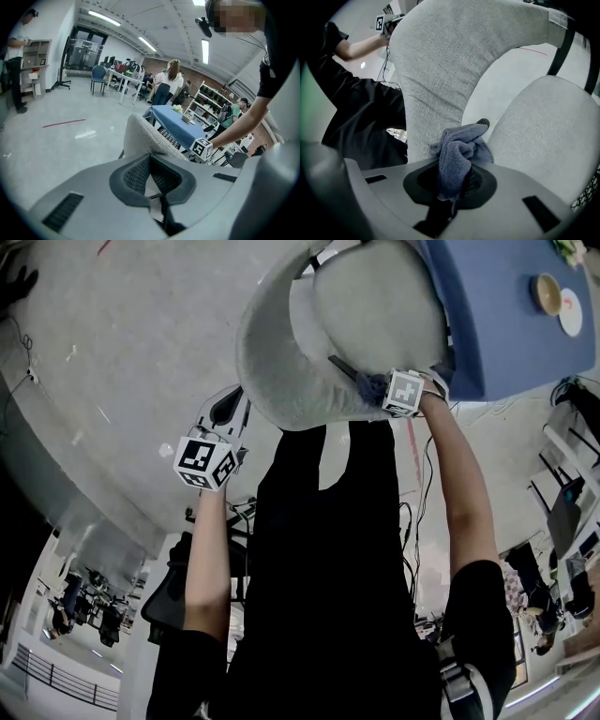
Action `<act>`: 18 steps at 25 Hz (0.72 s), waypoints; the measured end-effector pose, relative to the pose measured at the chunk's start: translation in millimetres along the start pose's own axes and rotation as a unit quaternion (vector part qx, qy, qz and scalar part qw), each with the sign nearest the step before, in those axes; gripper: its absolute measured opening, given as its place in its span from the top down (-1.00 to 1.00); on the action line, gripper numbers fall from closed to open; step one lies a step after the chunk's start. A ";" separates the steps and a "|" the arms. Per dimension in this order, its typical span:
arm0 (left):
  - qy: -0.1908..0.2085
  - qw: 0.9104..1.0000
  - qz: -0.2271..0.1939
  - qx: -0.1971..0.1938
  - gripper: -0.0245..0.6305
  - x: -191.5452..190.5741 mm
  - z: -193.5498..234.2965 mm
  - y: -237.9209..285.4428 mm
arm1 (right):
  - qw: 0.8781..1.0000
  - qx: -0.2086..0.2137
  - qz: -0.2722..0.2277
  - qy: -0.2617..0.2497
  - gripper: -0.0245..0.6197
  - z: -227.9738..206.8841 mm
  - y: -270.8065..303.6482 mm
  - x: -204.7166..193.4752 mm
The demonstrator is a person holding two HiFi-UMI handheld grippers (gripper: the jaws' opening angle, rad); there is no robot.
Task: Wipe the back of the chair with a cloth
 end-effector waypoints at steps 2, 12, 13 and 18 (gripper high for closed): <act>0.000 1.000 -0.001 0.000 0.86 -0.1 -0.8 0.9 | 1.000 0.002 -0.004 0.012 0.70 -2.4 2.8 0.5; 0.004 1.000 0.000 -0.008 0.86 3.9 -2.6 -2.1 | 0.998 -0.008 -0.056 -0.026 0.71 -5.0 18.8 61.7; 0.004 1.000 -0.001 -0.009 0.86 4.2 -2.2 -3.2 | 0.997 -0.008 -0.069 -0.024 0.71 -3.9 19.5 73.8; 0.008 1.000 -0.003 -0.015 0.86 3.7 -4.0 -3.8 | 0.996 -0.004 -0.059 -0.059 0.72 3.3 25.5 100.2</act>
Point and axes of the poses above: the fingertips, and each gripper's own axes: y forward along the fingers, z to its left, x out of its top, the point moved 1 cm from there along -y, backward along the fingers, and after that the axes turned 5 degrees about z, right-handed, at the moved point
